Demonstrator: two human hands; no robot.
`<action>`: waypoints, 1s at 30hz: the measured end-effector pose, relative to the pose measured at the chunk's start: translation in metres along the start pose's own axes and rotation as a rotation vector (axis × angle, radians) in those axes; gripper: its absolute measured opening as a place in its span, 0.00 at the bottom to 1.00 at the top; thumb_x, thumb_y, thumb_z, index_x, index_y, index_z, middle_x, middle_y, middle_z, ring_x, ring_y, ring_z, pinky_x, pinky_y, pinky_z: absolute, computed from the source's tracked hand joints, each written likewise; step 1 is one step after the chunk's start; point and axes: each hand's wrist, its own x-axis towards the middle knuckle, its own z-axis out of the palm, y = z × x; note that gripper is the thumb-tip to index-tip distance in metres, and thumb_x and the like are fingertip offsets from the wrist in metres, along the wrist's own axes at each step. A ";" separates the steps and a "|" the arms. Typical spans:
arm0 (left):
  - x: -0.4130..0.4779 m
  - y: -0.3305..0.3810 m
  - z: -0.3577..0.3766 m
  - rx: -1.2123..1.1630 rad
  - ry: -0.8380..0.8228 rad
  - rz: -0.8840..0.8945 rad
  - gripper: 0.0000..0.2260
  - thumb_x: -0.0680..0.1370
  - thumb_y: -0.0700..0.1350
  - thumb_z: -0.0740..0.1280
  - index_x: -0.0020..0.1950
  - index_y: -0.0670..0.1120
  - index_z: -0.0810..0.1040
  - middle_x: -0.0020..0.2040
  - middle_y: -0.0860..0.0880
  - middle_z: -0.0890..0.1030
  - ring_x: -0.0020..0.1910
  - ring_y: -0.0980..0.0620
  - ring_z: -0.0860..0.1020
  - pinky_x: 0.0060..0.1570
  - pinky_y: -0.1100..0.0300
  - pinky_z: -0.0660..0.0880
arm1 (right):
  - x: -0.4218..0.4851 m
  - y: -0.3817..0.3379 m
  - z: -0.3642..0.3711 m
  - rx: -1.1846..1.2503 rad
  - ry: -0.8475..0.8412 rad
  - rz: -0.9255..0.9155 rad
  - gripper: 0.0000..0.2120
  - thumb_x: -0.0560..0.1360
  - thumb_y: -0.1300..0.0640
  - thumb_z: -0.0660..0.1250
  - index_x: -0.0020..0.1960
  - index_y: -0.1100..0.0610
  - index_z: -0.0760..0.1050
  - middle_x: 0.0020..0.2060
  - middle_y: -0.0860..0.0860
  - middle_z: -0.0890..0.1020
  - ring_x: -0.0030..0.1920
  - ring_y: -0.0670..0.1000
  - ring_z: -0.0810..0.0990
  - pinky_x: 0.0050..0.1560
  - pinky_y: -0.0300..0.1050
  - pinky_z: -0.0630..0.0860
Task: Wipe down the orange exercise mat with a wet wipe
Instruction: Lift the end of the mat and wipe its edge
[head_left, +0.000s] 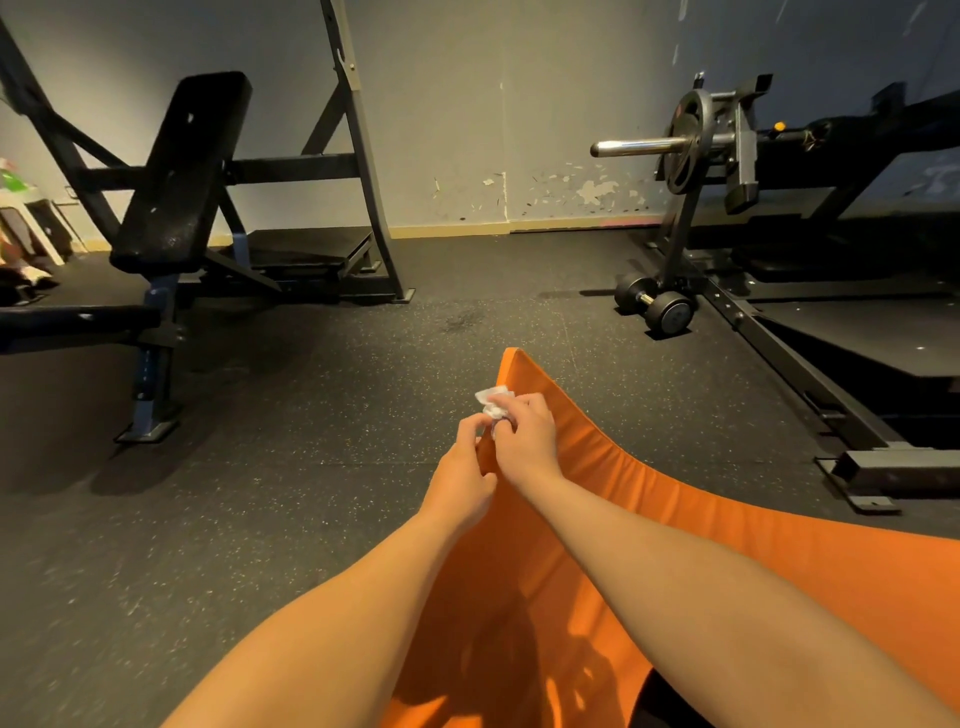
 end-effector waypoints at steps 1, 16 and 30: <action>-0.001 0.001 0.001 -0.006 0.008 0.002 0.31 0.73 0.35 0.64 0.70 0.60 0.63 0.59 0.51 0.79 0.52 0.47 0.79 0.43 0.56 0.70 | 0.003 -0.004 0.001 0.014 0.019 0.026 0.22 0.76 0.69 0.60 0.64 0.54 0.81 0.51 0.48 0.72 0.60 0.57 0.73 0.65 0.43 0.67; 0.003 -0.003 0.000 -0.055 0.032 0.033 0.30 0.74 0.37 0.66 0.66 0.68 0.66 0.54 0.54 0.82 0.50 0.51 0.81 0.51 0.52 0.79 | 0.014 0.001 -0.006 0.055 0.085 0.085 0.22 0.79 0.64 0.62 0.69 0.49 0.77 0.54 0.51 0.74 0.60 0.57 0.75 0.65 0.46 0.69; 0.006 -0.011 -0.003 0.031 -0.094 0.091 0.40 0.69 0.30 0.62 0.77 0.58 0.62 0.66 0.58 0.75 0.61 0.57 0.75 0.48 0.72 0.69 | 0.014 -0.007 -0.011 0.071 0.059 0.081 0.24 0.81 0.66 0.59 0.74 0.50 0.73 0.52 0.50 0.70 0.52 0.39 0.73 0.59 0.30 0.67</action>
